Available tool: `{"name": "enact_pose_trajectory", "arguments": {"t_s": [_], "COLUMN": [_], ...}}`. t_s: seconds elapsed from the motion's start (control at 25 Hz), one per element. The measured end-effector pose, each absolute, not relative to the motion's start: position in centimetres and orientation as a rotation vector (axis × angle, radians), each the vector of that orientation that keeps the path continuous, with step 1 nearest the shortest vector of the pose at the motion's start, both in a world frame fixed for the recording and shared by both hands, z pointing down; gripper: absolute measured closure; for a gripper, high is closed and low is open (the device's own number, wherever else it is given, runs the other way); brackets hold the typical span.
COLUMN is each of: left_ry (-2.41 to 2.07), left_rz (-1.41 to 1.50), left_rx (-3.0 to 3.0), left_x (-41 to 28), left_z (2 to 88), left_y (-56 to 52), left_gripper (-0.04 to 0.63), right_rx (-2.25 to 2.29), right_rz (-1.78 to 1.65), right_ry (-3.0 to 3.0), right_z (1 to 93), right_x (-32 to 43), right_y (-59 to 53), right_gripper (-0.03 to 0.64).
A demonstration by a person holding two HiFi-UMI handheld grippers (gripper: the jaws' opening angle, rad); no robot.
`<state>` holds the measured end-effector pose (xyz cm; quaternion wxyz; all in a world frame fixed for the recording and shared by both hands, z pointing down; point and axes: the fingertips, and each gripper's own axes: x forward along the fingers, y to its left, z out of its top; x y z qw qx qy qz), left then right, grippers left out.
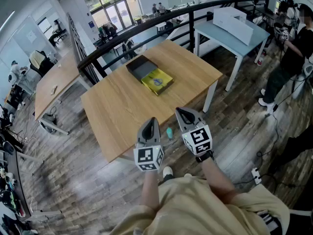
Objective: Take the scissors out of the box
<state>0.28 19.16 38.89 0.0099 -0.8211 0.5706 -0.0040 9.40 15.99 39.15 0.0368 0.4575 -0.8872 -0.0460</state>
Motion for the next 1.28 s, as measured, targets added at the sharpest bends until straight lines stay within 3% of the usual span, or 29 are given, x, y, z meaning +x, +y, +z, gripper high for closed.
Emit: {"name": "enact_pose_trajectory", "arguments": {"t_s": [0.72, 1.28], "left_ry": [1.737, 1.723], "left_rz": [0.004, 0.087], "left_rx": [-2.562, -2.563], "left_x": [4.1, 0.2], "left_z": [39.5, 38.1], "left_y": [18.1, 2.2], "left_gripper": [0.584, 0.584], "right_rx": [1.331, 1.293], "right_rz": [-0.009, -0.169], "right_ry": [-2.906, -2.896], "right_z": [40.3, 37.8], "right_x": [11.2, 6.3], "right_y": [16.1, 2.3], "right_gripper": [0.603, 0.603]}}
